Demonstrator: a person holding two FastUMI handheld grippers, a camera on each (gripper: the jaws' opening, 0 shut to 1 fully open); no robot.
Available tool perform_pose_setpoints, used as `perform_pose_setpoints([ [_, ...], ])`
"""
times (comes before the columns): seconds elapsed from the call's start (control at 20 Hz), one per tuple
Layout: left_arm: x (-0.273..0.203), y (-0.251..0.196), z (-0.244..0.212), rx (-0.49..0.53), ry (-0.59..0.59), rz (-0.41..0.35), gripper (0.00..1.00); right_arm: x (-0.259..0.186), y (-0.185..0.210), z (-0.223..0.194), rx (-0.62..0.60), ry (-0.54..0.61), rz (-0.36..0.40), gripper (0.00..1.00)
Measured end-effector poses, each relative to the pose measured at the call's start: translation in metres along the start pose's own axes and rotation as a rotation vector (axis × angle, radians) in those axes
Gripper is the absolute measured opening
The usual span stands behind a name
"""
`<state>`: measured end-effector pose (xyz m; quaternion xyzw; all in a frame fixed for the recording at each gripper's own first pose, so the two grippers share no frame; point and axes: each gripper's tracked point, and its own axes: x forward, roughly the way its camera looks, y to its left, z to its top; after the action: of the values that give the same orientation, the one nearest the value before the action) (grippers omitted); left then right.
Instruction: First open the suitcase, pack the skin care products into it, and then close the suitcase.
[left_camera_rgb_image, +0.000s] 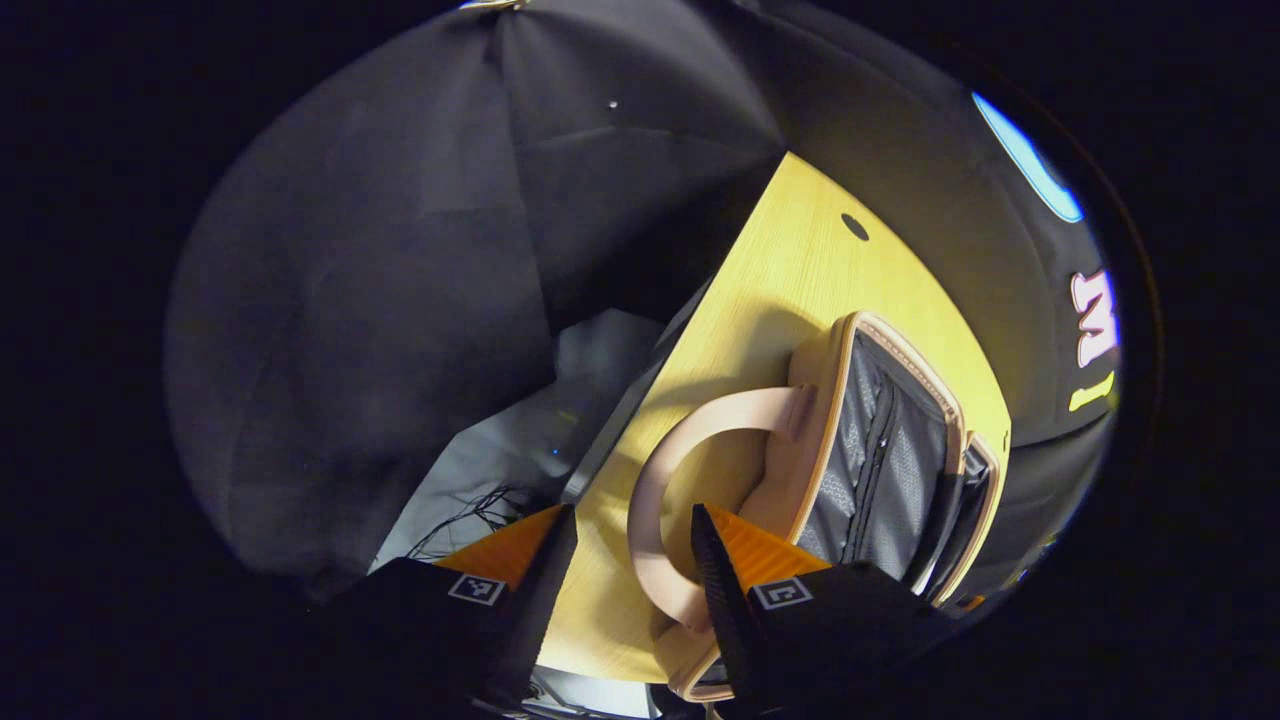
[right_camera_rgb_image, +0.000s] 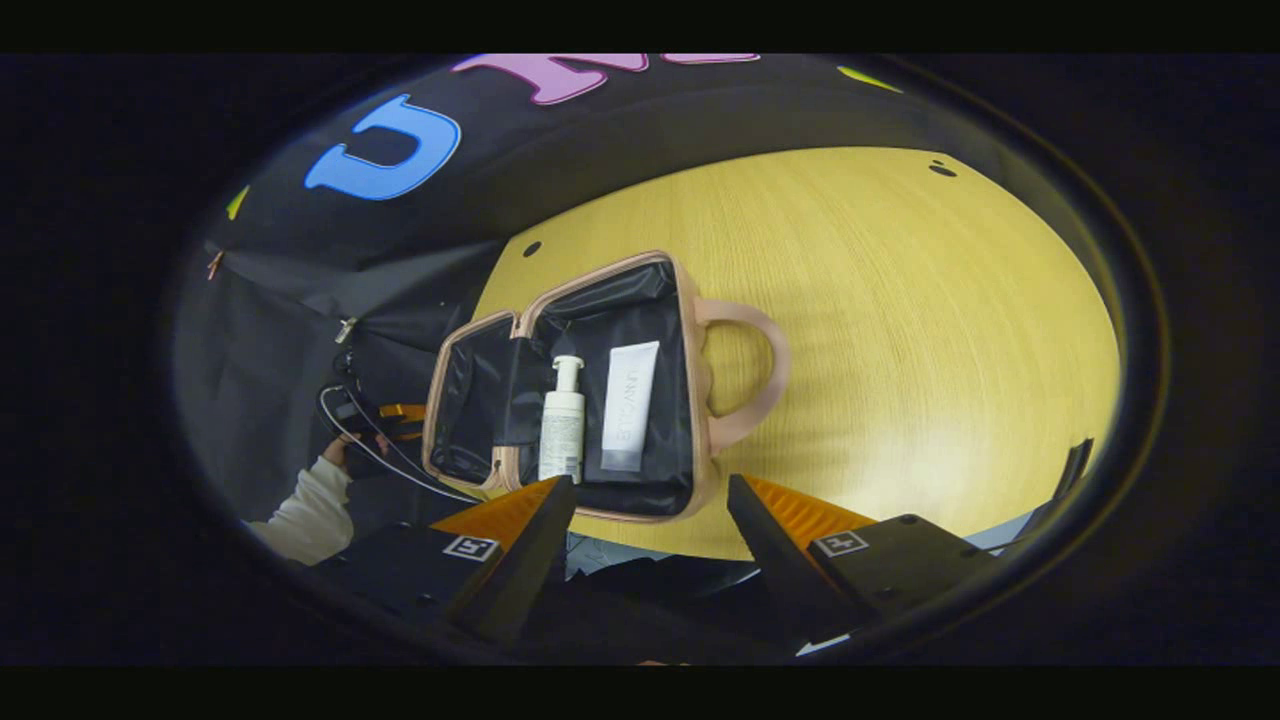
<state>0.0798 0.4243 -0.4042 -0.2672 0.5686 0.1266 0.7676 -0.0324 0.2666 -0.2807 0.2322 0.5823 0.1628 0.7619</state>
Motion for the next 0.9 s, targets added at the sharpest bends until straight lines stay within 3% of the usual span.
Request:
perform_pose_setpoints([
  [0.1,0.006,-0.001,0.001,0.017,0.009,0.020,0.71,0.001,0.004,-0.003,-0.002,0.004,0.006,0.98],
  [0.15,0.008,0.002,0.003,-0.011,-0.010,0.049,0.55,0.000,0.006,-0.005,-0.008,0.006,0.011,0.97],
  [0.2,0.004,-0.002,0.006,-0.008,-0.013,0.066,0.18,-0.001,0.008,-0.009,-0.012,0.009,0.018,0.97],
  [0.45,-0.026,-0.012,0.021,0.113,-0.094,0.086,0.13,-0.003,-0.002,-0.023,-0.078,0.028,-0.001,0.97],
  [0.5,-0.034,-0.013,0.024,0.125,-0.108,0.083,0.17,-0.004,-0.005,-0.024,-0.090,0.030,-0.010,0.97],
  [0.55,-0.043,-0.019,0.028,0.137,-0.129,0.069,0.13,-0.004,-0.006,-0.024,-0.098,0.029,-0.010,0.97],
  [0.9,-0.138,-0.101,0.044,0.296,-0.282,-0.028,0.07,-0.007,-0.005,-0.011,-0.152,-0.020,0.017,0.97],
])
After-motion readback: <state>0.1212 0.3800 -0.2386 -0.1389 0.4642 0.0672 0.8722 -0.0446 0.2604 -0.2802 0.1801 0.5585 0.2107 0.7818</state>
